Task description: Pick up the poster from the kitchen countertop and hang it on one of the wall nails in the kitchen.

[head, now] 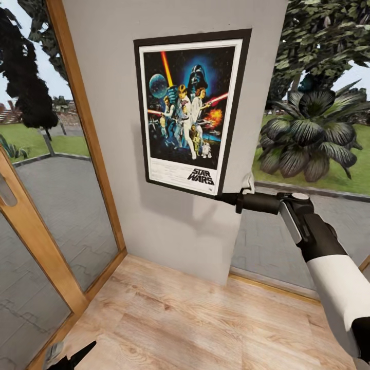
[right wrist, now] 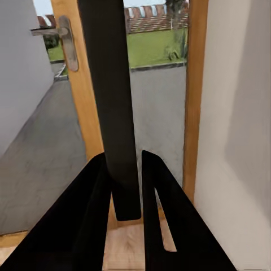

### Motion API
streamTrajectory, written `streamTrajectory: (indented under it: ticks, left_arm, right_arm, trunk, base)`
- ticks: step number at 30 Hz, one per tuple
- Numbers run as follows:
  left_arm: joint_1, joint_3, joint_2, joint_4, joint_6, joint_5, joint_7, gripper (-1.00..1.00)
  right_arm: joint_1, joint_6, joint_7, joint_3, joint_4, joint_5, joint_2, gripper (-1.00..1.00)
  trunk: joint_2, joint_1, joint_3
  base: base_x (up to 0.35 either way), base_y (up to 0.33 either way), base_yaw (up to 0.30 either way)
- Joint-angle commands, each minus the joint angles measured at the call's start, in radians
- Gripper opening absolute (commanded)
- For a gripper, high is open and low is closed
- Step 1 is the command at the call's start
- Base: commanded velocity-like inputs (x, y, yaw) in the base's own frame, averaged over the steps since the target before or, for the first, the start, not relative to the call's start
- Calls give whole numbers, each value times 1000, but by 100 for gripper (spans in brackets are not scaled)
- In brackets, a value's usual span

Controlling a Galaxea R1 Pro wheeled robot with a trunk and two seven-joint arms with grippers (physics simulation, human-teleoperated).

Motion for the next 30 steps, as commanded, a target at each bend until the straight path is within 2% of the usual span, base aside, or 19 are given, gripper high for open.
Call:
streamTrajectory:
  ticks: [1, 13, 20, 30]
  left_arm:
    - [0, -8, 1, -1, -4, 8, -1, 100]
    - [1, -8, 1, -1, -4, 6, -1, 100]
    - [1, -9, 1, -2, -4, 5, 0, 100]
    - [1, -10, 1, -3, -4, 5, 0, 100]
  right_arm:
    - [-1, 4, 4, 3, 6, -11, -3, -100]
    - [-2, -58, 23, 6, 32, -12, -11, -100]
    - [-2, -69, 25, 6, 32, -12, -11, -100]
    - [-2, -71, 24, 9, 32, -11, -11, -100]
  trunk:
    - [-2, 1, -2]
    - [-2, 1, -2]
    - [-2, 1, -2]
    - [-2, 1, -2]
  base:
    - [0, 0, 0]
    - [0, 0, 0]
    - [2, 0, 0]
    - [155, 0, 0]
